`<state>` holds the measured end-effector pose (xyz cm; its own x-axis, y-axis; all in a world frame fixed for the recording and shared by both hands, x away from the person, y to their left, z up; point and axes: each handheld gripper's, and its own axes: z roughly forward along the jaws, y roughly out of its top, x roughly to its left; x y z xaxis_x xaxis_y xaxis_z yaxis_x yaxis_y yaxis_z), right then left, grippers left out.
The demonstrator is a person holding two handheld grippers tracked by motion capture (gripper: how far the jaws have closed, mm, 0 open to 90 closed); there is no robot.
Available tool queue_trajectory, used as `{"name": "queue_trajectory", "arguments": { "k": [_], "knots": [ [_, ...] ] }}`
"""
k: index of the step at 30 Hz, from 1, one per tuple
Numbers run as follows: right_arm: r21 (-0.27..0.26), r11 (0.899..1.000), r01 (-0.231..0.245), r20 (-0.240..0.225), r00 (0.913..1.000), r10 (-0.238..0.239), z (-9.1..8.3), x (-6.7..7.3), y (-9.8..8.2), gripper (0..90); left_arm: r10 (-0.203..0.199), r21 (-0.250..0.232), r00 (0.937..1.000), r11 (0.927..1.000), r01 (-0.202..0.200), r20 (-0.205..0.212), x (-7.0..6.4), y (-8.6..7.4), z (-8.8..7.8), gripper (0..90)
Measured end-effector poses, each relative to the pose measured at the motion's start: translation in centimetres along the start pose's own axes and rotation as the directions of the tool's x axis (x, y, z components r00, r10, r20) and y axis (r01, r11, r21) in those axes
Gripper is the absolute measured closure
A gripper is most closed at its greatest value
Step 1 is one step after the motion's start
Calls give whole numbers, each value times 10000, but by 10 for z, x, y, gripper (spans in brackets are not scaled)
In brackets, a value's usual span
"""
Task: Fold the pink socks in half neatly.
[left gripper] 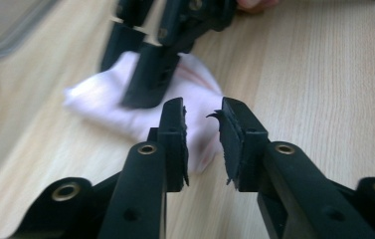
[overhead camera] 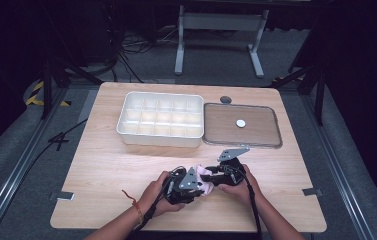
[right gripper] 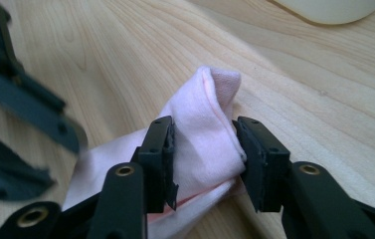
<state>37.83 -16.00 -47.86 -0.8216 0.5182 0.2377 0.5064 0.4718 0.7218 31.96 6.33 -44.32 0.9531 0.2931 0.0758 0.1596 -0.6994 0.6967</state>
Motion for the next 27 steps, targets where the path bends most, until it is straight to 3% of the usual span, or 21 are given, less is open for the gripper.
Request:
{"name": "queue_trajectory", "arguments": {
  "k": [5, 10, 13, 17, 22, 27],
  "knots": [
    [59, 9997, -256, -118, 9996, 256, 0, -1, 0, 603, 213, 409, 9979, 9990, -188, -609, 10, -15, -31, 608],
    [235, 9995, -222, 120, 9997, 219, 0, 1, 3, 568, -578, 908, 9929, 9936, 674, -1039, 24, -60, -57, 502],
    [284, 9992, -291, 49, 9996, 290, 0, 0, 3, 572, -1038, 1108, 9859, 9867, 1187, -1315, 31, -89, -70, 457],
    [243, 9987, -446, -362, 9983, 454, 1, -3, 2, 622, -1960, 699, 9705, 9758, 2071, -1404, 39, -113, -84, 411],
    [229, 9985, -494, -592, 9970, 507, 1, -3, 2, 660, -2748, 403, 9516, 9584, 2825, -1374, 48, -140, -92, 362],
    [244, 9997, -61, -341, 9994, 70, 1, 2, 3, 703, -2740, 237, 9491, 9594, 2809, -1550, 52, -152, -96, 349]
  ]
}}
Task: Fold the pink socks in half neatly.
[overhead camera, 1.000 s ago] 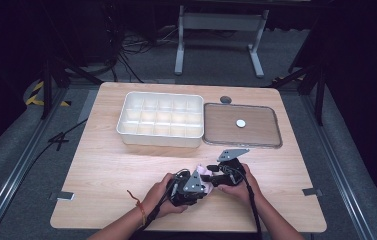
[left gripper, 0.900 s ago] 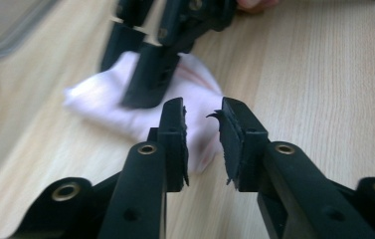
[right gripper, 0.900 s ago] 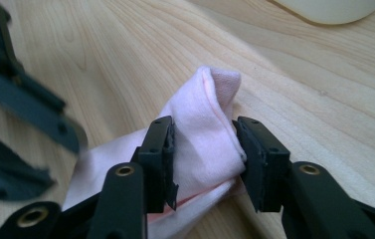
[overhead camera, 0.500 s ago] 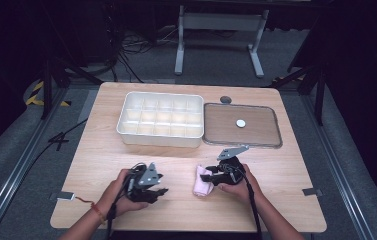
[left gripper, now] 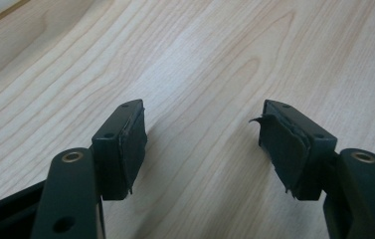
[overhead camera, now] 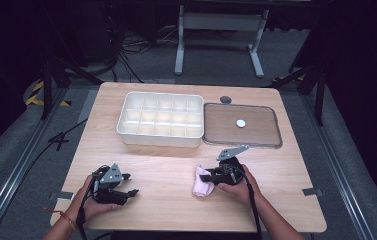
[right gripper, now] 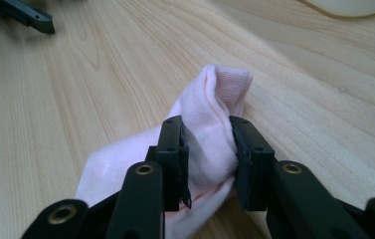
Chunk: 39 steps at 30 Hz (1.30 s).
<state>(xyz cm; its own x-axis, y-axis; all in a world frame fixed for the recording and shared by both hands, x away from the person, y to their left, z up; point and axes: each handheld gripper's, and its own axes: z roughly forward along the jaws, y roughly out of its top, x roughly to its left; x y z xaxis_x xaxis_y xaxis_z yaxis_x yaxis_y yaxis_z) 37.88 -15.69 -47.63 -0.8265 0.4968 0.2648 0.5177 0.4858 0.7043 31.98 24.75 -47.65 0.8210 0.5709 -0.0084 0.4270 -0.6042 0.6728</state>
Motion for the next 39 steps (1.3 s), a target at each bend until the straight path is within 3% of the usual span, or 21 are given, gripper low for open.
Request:
{"name": "queue_trajectory", "arguments": {
  "k": [3, 6, 8, 15, 20, 39],
  "knots": [
    [39, 9998, 212, 187, 9996, -212, 0, 3, 1, 715, -87, -358, 9999, 9993, 84, -85, 1, -4, 1, 325],
    [-9, 9994, 341, 257, 9991, -341, -1, 6, 1, 726, -382, -389, 9989, 9986, 372, -271, 2, -6, 3, 234],
    [-46, 9989, 470, 351, 9983, -468, -2, 7, 0, 734, -372, -360, 9985, 9987, 357, -399, 3, -5, 3, 204],
    [-276, 9968, 753, 360, 9966, -743, -7, 13, 2, 743, -345, -342, 9987, 9989, 332, -386, 4, -5, 3, 194],
    [-547, 9920, 1141, 625, 9919, -1106, -16, 19, 5, 743, -383, -316, 9989, 9988, 374, -282, 5, -5, 4, 187],
    [-1072, 9801, 1673, 1363, 9789, -1522, -37, 20, 7, 743, -341, -274, 9989, 9991, 332, -322, 6, -4, 4, 167]
  ]
}}
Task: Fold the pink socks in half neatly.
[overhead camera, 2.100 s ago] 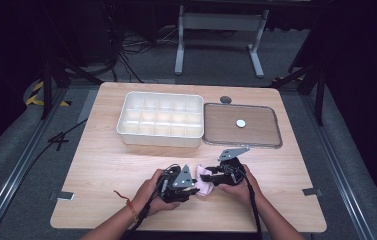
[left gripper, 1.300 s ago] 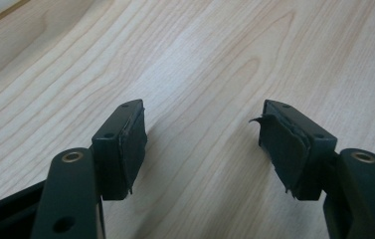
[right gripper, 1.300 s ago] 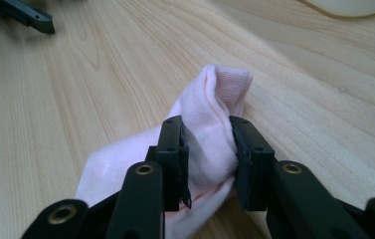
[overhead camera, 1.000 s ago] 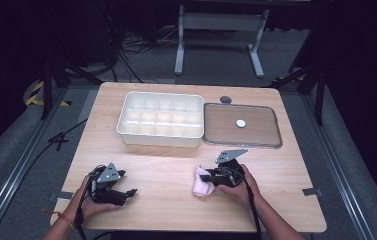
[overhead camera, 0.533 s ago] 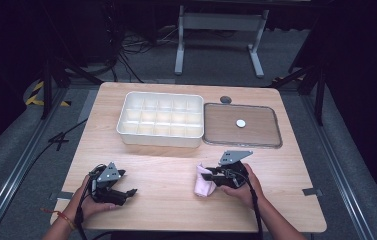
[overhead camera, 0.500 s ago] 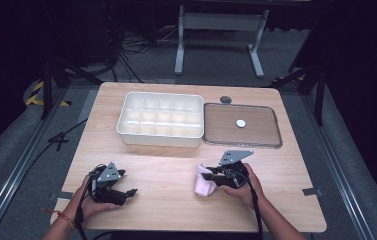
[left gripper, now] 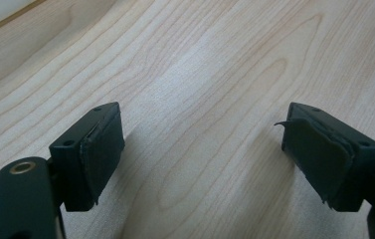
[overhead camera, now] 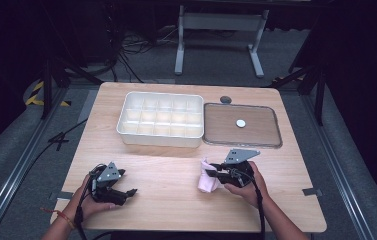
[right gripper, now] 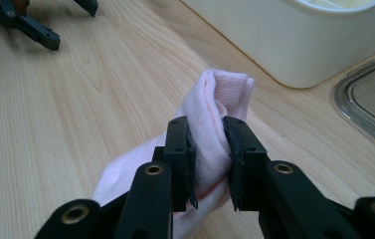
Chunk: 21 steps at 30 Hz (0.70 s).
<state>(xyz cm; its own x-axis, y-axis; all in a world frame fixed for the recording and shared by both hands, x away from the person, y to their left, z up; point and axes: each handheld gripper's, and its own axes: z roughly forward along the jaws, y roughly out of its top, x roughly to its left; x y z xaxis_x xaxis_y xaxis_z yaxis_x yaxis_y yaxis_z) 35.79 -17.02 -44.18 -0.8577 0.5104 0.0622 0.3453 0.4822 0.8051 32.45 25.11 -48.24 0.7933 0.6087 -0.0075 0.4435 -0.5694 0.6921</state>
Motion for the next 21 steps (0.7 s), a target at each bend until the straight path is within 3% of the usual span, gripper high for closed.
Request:
{"name": "queue_trajectory", "arguments": {
  "k": [21],
  "knots": [
    [-484, 9987, 150, 641, 9979, -119, -13, -9, 8, 743, 73, 38, 10000, 10000, -74, 49, 2, 1, 1, 156]
  ]
}}
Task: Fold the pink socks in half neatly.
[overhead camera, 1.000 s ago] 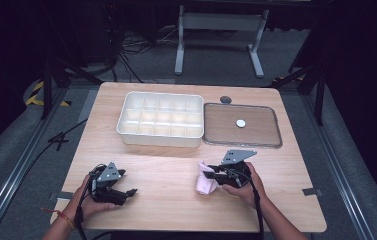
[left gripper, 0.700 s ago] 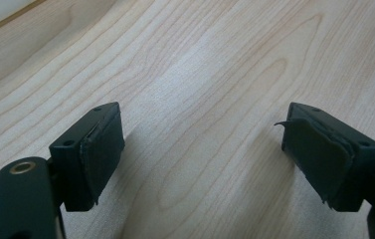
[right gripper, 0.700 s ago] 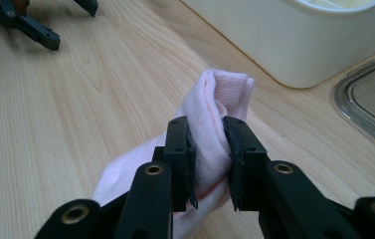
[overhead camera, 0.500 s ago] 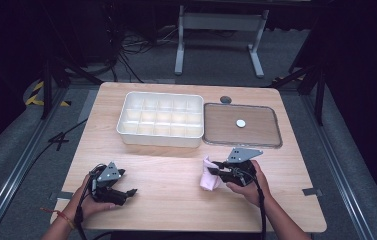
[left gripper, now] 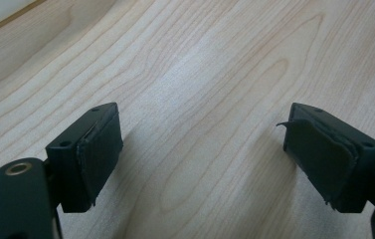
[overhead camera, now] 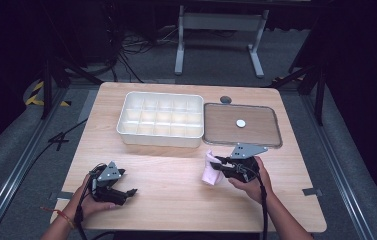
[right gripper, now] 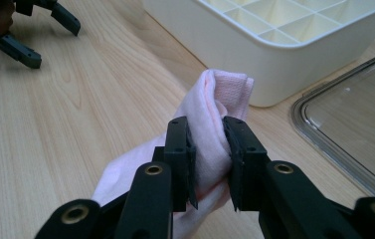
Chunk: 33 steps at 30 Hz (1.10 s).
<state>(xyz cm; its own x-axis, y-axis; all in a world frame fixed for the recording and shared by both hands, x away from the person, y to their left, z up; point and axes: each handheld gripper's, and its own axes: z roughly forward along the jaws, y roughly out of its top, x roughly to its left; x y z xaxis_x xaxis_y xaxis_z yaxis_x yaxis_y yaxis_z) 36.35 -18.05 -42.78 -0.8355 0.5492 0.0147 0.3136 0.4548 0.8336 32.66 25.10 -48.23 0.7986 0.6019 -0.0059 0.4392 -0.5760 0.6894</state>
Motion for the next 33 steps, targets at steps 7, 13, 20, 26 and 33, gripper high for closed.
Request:
{"name": "queue_trajectory", "arguments": {
  "k": [7, 13, 20, 26, 33],
  "knots": [
    [-172, 9999, 14, 151, 9999, -12, -3, -2, 4, 743, -63, -21, 10000, 10000, 63, 65, 1, 1, 1, 154],
    [-284, 9995, 123, 279, 9995, -115, -7, -1, 7, 743, -66, -22, 10000, 10000, 66, 53, 1, 1, 1, 154],
    [-422, 9989, 192, 490, 9987, -171, -12, -4, 10, 743, 32, 8, 10000, 10000, -32, 19, 1, 1, 1, 154],
    [-577, 9979, 309, 640, 9976, -272, -17, -6, 17, 743, 34, 6, 10000, 10000, -34, 14, 1, 1, 1, 154],
    [-723, 9959, 542, 810, 9955, -483, -19, -9, 30, 743, 14, 7, 10000, 10000, -14, 7, 1, 1, 1, 155]
  ]
}}
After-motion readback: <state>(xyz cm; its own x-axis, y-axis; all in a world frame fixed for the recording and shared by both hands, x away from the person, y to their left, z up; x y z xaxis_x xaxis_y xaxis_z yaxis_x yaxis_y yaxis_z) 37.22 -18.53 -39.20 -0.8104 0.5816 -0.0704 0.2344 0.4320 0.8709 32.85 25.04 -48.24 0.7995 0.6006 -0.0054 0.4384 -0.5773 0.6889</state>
